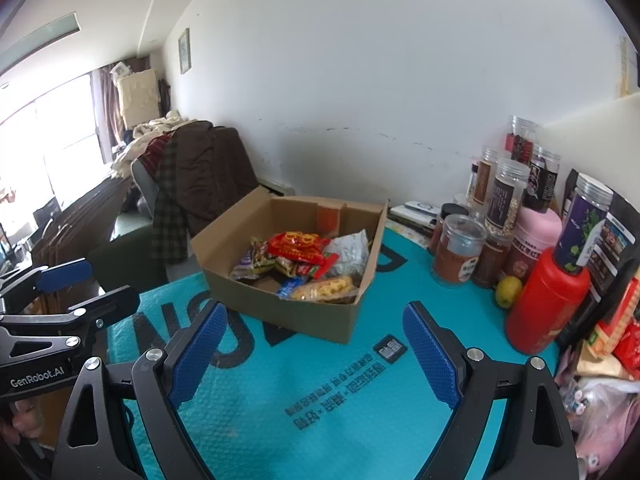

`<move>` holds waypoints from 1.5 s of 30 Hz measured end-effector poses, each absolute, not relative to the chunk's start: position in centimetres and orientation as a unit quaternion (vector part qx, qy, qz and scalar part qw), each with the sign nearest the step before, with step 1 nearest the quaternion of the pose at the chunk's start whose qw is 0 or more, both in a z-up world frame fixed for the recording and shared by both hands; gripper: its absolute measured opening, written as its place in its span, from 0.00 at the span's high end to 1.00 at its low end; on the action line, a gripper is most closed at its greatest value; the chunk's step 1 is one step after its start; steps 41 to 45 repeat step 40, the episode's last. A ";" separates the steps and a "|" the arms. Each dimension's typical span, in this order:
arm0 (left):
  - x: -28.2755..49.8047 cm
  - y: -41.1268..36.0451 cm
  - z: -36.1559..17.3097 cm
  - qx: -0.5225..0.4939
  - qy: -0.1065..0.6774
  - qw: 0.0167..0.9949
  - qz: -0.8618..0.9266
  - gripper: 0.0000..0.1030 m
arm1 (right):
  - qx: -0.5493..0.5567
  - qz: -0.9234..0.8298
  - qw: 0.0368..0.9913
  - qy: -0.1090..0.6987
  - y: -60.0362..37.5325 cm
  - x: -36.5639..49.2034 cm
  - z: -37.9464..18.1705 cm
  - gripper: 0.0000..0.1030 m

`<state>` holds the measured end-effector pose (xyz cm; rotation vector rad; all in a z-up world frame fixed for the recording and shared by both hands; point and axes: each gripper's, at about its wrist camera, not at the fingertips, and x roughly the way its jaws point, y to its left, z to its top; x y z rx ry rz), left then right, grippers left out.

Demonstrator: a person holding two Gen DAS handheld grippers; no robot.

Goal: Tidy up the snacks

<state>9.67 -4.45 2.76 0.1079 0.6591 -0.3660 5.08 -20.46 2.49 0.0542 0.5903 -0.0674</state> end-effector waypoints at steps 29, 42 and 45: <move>8.4 -4.4 2.6 0.080 0.325 0.930 -0.155 0.25 | 0.017 -0.007 0.955 0.297 -20.0 5.6 2.0 0.12; 8.2 -3.9 2.4 0.067 0.329 0.929 -0.156 0.25 | 0.017 0.008 0.954 0.301 -19.4 5.8 1.7 0.12; 8.2 -3.9 2.4 0.067 0.329 0.929 -0.156 0.25 | 0.017 0.008 0.954 0.301 -19.4 5.8 1.7 0.12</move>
